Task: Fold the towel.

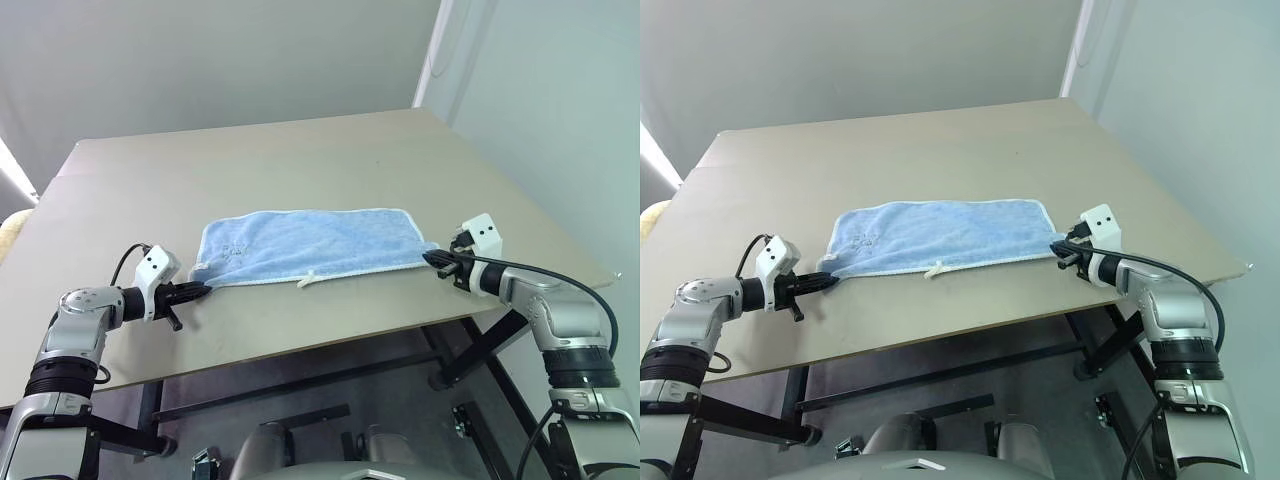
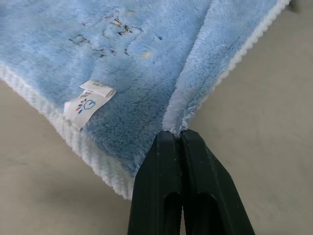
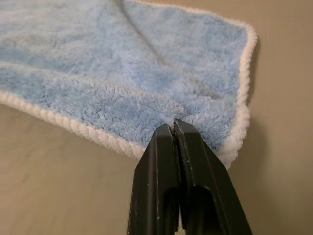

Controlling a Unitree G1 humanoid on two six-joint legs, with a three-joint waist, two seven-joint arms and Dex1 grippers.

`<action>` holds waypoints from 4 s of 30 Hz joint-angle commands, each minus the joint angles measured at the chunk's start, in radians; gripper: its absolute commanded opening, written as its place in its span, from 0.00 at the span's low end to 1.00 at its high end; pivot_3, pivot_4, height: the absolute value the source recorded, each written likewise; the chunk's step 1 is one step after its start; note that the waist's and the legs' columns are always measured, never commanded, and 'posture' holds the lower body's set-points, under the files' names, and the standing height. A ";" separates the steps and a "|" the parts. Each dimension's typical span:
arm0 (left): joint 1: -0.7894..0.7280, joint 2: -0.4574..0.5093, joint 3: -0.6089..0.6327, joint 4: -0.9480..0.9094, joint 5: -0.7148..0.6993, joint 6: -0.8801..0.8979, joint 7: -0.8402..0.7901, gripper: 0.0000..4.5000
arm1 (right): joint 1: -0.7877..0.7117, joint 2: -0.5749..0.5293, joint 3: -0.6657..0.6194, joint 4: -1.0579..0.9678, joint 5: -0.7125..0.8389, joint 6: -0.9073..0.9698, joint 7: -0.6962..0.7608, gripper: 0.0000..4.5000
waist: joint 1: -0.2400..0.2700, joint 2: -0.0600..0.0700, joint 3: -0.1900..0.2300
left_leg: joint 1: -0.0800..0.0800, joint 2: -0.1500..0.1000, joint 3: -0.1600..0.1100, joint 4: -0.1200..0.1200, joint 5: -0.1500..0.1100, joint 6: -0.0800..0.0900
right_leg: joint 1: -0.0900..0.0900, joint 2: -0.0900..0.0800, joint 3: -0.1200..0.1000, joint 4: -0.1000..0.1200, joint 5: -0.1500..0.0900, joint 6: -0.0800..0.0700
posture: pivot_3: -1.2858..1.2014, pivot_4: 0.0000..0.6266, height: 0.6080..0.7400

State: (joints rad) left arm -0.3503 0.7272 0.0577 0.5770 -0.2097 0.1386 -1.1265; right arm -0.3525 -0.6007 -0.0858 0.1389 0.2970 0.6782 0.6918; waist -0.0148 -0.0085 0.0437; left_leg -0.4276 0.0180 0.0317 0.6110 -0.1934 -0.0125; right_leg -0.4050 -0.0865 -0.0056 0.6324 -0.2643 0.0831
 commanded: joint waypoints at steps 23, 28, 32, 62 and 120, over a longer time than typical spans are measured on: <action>-0.021 0.007 0.021 0.010 -0.007 -0.022 0.007 0.00 | -0.068 0.047 0.035 0.042 0.026 0.211 -0.017 0.73 | -0.006 -0.001 0.000 | 0.001 0.001 0.003 0.001 0.000 0.001 | 0.001 0.000 0.000 0.001 0.001 -0.001 | 0.52 0.00 1.00; -0.022 0.007 0.020 0.008 -0.006 -0.022 0.011 0.00 | -0.031 0.036 0.085 -0.028 0.009 0.194 0.009 0.44 | -0.005 -0.001 0.000 | 0.001 0.004 0.003 0.001 0.001 0.002 | 0.001 0.004 0.000 0.001 0.001 -0.001 | 0.52 0.00 1.00; -0.025 0.006 0.019 0.011 -0.005 -0.023 0.014 0.00 | -0.033 0.028 0.093 -0.004 -0.018 0.172 -0.015 0.14 | -0.005 -0.001 0.000 | 0.002 0.006 0.004 0.001 0.000 0.001 | 0.001 0.005 0.000 0.001 0.001 -0.001 | 0.52 0.00 1.00; -0.940 -0.217 0.109 0.746 0.113 -0.177 0.597 0.00 | -0.941 0.069 -0.184 0.919 -0.001 -0.286 -0.234 0.01 | -0.006 -0.002 0.002 | -0.001 0.005 0.017 0.002 0.002 0.004 | -0.003 0.011 0.001 -0.001 0.013 0.015 | 0.52 0.00 1.00; -0.129 0.154 0.024 -0.007 -0.071 0.230 -0.195 0.00 | -0.058 -0.090 -0.288 -0.128 0.367 0.631 -0.174 0.01 | -0.024 0.000 0.002 | 0.002 0.025 0.039 0.006 -0.004 0.003 | -0.001 -0.003 -0.027 -0.018 0.025 0.001 | 0.52 0.00 1.00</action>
State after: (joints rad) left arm -0.4507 0.8779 0.0843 0.5396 -0.2914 0.3692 -1.3249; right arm -0.3798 -0.6928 -0.3584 -0.0191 0.6859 1.3374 0.5399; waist -0.0387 -0.0084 0.0456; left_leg -0.4261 0.0431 0.0720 0.6164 -0.1971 -0.0090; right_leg -0.4077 -0.0896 -0.0329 0.6146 -0.2390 0.0842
